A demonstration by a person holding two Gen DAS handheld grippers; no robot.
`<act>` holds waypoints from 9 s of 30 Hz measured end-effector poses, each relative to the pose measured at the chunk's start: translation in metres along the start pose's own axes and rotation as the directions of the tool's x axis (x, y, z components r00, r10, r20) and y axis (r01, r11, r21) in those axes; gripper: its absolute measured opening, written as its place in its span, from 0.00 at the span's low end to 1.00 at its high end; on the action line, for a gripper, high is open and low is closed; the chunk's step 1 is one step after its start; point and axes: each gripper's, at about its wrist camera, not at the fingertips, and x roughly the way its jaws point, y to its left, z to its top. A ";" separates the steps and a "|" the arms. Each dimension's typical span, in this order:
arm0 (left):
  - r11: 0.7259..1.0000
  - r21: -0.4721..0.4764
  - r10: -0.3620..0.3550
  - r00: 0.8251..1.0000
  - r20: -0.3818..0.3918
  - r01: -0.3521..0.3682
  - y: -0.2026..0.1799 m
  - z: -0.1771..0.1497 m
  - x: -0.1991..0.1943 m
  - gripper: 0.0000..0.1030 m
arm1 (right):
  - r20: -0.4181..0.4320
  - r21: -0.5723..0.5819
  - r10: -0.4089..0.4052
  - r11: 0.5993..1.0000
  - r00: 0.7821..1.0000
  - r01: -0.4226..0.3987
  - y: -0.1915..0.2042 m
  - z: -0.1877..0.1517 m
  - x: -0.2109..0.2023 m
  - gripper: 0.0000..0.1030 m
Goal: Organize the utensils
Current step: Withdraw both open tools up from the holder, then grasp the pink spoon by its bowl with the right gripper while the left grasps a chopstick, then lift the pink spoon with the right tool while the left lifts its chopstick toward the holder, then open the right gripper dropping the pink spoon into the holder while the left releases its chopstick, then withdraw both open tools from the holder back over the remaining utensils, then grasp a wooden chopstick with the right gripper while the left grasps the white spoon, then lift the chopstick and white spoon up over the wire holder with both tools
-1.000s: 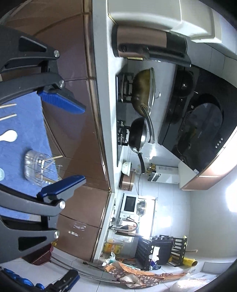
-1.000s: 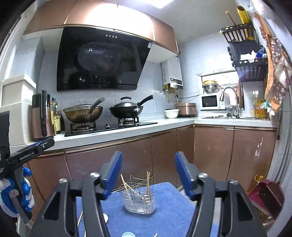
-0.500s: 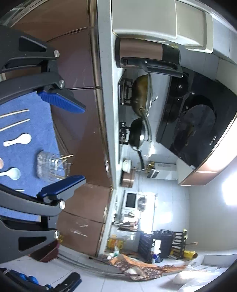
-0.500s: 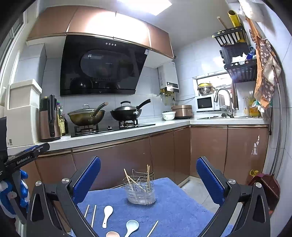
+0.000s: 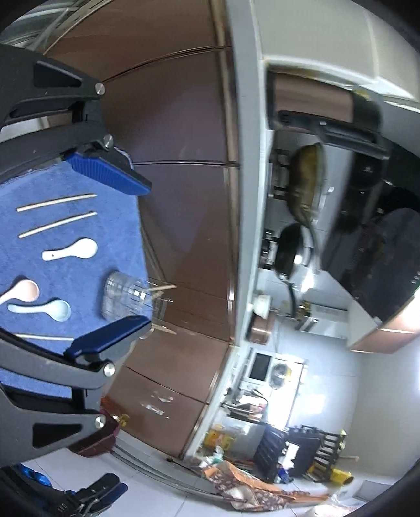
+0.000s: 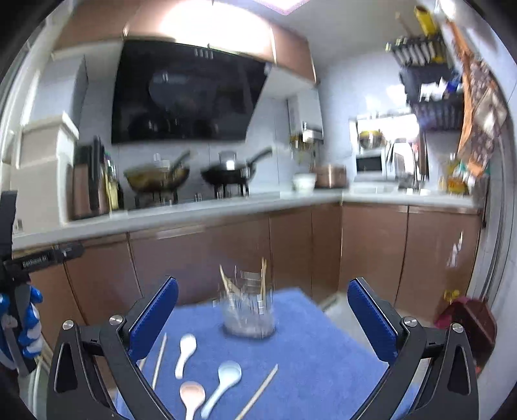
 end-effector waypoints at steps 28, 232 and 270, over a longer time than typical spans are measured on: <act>0.981 -0.177 -0.068 0.725 -0.686 -0.075 0.075 -0.127 0.246 0.49 | -0.666 0.169 0.496 0.828 0.557 -0.535 0.044 -0.158 0.189 0.41; 0.990 -0.116 -0.136 0.780 -0.611 0.082 0.040 -0.108 0.231 0.65 | -0.649 0.254 0.173 0.967 0.741 -0.002 -0.052 -0.147 0.198 0.28; 0.995 -0.046 -0.093 0.715 -0.692 0.085 0.026 -0.109 0.314 0.04 | -0.806 0.181 0.157 0.983 0.571 -0.015 -0.030 -0.176 0.281 0.05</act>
